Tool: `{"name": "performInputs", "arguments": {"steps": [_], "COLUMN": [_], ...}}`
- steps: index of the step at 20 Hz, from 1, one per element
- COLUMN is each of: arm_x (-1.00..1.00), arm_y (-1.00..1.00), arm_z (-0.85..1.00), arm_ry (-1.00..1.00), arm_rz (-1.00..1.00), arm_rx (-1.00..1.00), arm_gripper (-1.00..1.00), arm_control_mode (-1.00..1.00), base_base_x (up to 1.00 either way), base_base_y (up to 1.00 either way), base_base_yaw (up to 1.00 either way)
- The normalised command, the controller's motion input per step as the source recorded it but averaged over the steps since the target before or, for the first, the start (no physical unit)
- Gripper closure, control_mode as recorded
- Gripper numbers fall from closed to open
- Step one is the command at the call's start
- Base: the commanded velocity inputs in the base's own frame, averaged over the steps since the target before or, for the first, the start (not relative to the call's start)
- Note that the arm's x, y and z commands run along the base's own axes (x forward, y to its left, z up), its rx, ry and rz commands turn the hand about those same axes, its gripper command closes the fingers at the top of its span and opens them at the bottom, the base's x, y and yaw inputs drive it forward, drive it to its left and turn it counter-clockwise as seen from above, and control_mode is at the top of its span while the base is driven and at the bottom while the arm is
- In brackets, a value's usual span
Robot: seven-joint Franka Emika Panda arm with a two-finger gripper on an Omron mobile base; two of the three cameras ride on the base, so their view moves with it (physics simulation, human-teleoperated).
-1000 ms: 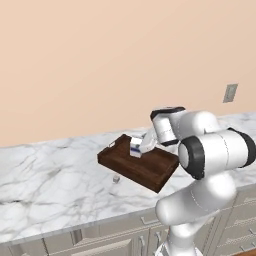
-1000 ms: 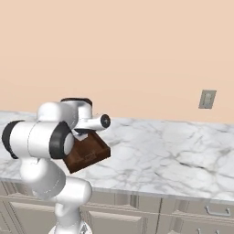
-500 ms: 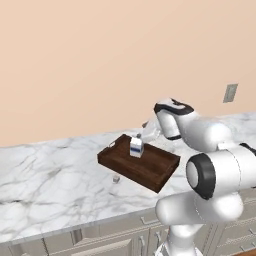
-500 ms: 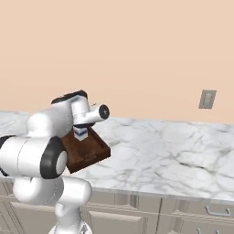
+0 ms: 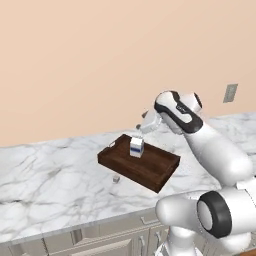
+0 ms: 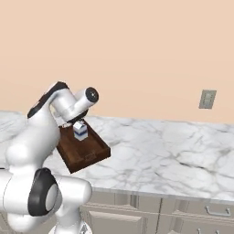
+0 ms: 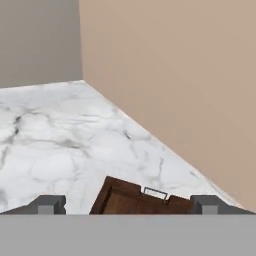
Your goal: Take out the milk from the fridge and place it on the tray on the counter. Then take the sugar cube near the tray and place it in the tray.
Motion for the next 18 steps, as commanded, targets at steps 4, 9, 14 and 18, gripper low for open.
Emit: {"name": "performInputs", "arguments": {"steps": [4, 9, 14, 18], "arm_x": [-1.00, -0.87, -0.44, -0.36], "arm_y": [0.71, 0.70, 0.10, 0.05], "arm_z": [0.21, 0.09, 0.00, 0.00], "arm_ry": [0.05, 0.27, 0.45, 0.51], "arm_rz": [-0.12, -0.39, -0.67, -0.68], "arm_rx": [-0.08, -0.01, 0.02, 0.05], "arm_gripper": [-1.00, -1.00, -1.00, -1.00], "arm_control_mode": [-1.00, -1.00, -1.00, -1.00], "base_base_x": [0.00, 0.00, 0.00, 0.00], "base_base_y": [0.00, 0.00, 0.00, 0.00], "base_base_yaw": [0.00, 0.00, 0.00, 0.00]}}
